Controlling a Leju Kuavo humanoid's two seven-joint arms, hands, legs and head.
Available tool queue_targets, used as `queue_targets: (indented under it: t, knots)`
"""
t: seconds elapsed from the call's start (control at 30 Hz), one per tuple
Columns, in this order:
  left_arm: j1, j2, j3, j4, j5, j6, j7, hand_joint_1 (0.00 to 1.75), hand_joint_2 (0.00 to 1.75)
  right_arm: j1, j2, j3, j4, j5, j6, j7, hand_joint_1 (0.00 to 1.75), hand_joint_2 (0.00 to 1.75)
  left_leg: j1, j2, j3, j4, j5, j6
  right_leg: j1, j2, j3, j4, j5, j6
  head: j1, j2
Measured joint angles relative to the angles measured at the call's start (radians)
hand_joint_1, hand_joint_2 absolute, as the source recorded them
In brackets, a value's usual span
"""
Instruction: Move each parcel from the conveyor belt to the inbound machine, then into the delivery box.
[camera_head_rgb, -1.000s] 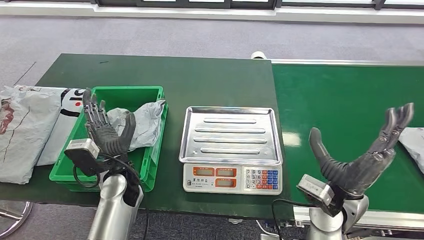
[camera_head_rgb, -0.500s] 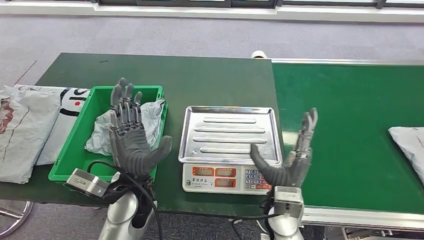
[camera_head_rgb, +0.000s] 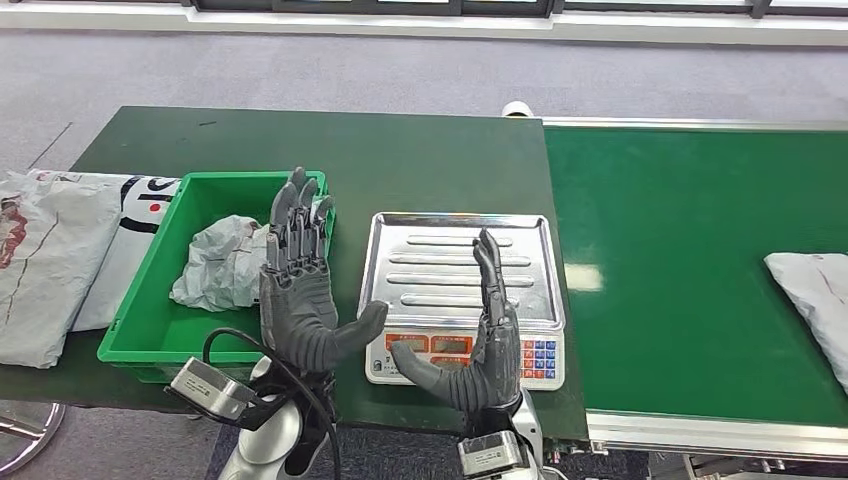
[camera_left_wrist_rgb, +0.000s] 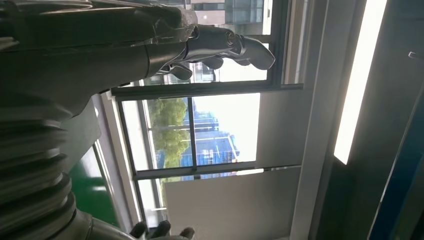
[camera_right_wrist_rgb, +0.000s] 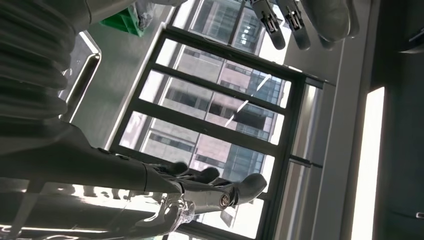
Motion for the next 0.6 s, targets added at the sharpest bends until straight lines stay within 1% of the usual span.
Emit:
queue_targets:
  t: [0.13,0.3,0.47,0.6]
  knots:
    - [0.001,0.006,-0.020,0.011,0.005,0.029,0.000,0.00,1.75,-0.001,-0.003,0.011,0.010,-0.003,-0.017,0.000,0.00,1.75,0.000,0.000,0.000,0.000,0.000,0.000,0.000,0.000,0.000,0.000,0.000,0.000,0.000,0.000]
    - [0.011,0.009,-0.025,0.013,0.018,0.018,0.000,0.00,1.75,-0.003,-0.008,0.022,0.021,-0.016,-0.026,0.000,0.00,1.75,0.000,0.000,0.000,0.000,0.000,0.000,0.000,0.000,0.000,0.000,0.000,0.000,0.000,0.000]
    - [0.026,0.012,-0.025,0.007,0.013,0.019,0.000,0.00,1.75,-0.015,-0.014,0.036,0.030,-0.027,-0.018,0.000,0.00,1.75,0.000,0.000,0.000,0.000,0.000,0.000,0.000,0.000,0.000,0.000,0.000,0.000,0.000,0.000]
    - [0.039,0.016,-0.025,0.001,0.003,0.050,0.000,0.00,1.75,-0.025,-0.016,0.045,0.034,-0.038,-0.006,0.000,0.00,1.75,0.000,0.000,0.000,0.000,0.000,0.000,0.000,0.000,0.000,0.000,0.000,0.000,0.000,0.000]
